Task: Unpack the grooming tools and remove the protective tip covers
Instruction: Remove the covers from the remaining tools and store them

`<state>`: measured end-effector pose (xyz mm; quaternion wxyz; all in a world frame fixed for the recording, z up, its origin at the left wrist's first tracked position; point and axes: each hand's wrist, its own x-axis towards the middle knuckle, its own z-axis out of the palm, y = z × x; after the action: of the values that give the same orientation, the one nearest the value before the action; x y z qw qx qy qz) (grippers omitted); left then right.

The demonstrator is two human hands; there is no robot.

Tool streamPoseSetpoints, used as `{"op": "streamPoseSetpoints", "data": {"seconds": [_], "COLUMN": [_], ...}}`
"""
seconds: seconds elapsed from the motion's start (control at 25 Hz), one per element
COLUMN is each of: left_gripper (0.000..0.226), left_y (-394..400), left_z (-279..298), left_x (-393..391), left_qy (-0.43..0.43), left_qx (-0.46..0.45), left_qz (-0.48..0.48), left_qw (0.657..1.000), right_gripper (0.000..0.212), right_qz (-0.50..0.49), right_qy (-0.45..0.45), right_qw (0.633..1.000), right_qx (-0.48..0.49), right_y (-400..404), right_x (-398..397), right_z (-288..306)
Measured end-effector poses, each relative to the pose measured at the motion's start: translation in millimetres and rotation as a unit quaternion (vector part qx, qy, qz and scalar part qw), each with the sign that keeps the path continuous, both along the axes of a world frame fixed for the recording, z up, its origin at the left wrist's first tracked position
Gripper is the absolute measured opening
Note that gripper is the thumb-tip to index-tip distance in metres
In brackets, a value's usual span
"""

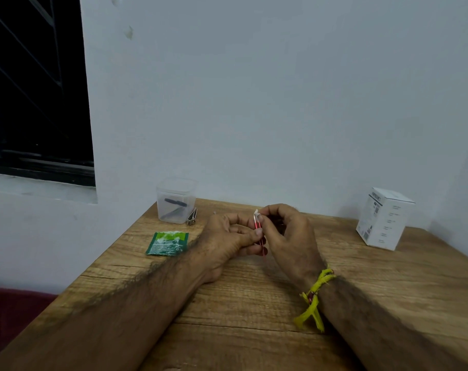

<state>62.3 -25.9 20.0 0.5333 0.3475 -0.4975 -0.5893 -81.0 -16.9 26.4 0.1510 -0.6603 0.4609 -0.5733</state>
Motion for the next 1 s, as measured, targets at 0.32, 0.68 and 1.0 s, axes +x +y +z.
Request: {"op": "streamPoseSetpoints", "data": {"seconds": [0.32, 0.68, 1.0], "left_gripper": [0.016, 0.012, 0.023], "left_y": [-0.9, -3.8, -3.5], "left_z": [1.1, -0.8, -0.5], "left_x": [0.0, 1.9, 1.9], "left_qy": [0.004, 0.012, 0.03], "left_qx": [0.006, 0.01, 0.012], "left_qz": [0.0, -0.001, 0.016], "left_qw": [1.0, 1.0, 0.999], "right_gripper": [0.004, 0.007, 0.015], "right_qz": [0.026, 0.027, 0.042], "right_qy": [-0.028, -0.015, -0.033], "right_qw": [0.999, 1.0, 0.998], "right_qx": [0.006, -0.003, 0.03], "right_y": [-0.5, 2.1, 1.0], "right_x": [-1.9, -1.1, -3.0], "right_z": [-1.0, -1.6, 0.3]}}
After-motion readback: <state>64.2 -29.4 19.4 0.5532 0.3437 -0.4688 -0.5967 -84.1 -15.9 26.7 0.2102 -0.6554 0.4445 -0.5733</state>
